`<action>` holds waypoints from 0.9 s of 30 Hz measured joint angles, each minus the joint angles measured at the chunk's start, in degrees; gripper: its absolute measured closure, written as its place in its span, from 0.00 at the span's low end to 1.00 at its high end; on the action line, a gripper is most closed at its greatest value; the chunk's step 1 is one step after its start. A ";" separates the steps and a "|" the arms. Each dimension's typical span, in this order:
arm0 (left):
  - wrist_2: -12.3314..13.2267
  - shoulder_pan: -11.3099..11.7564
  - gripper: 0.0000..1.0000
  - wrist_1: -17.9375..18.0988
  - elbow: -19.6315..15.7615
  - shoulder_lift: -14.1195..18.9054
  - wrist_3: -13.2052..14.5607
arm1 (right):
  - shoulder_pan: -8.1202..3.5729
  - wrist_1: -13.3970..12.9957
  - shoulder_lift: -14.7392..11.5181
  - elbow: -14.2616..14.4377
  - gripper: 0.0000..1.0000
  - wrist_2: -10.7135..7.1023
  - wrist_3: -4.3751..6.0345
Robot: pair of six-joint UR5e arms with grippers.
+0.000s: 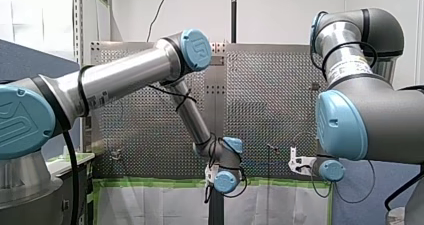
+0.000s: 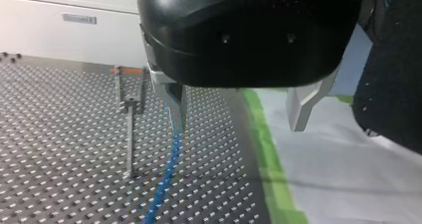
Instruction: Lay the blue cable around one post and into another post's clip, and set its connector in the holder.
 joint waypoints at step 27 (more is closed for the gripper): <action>-0.12 2.43 0.00 0.69 2.89 0.19 0.65 | 0.30 0.28 0.03 0.01 0.73 0.00 0.00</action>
